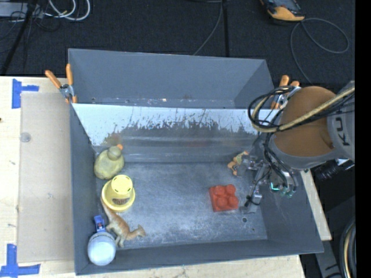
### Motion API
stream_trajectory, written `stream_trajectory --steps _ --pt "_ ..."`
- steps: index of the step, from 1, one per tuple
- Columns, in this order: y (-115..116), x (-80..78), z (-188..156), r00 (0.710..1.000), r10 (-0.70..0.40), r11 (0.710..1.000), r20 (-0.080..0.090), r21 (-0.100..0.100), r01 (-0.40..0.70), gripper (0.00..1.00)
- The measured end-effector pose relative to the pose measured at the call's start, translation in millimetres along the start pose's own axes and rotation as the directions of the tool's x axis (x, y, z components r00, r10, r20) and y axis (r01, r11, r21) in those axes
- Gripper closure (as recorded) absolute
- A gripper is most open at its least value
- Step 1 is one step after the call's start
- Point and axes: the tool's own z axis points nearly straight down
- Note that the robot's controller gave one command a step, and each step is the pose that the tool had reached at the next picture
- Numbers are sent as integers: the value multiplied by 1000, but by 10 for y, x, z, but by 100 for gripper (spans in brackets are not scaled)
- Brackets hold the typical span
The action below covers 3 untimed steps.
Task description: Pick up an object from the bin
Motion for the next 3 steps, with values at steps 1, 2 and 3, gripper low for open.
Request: stream_trajectory --steps 1,2,3 --pt "107 51 249 1000 25 1000 16 3 -25 0" --pt "104 -83 511 1000 -26 1000 2 0 26 0" --pt "335 312 590 1000 27 1000 14 2 -27 100"
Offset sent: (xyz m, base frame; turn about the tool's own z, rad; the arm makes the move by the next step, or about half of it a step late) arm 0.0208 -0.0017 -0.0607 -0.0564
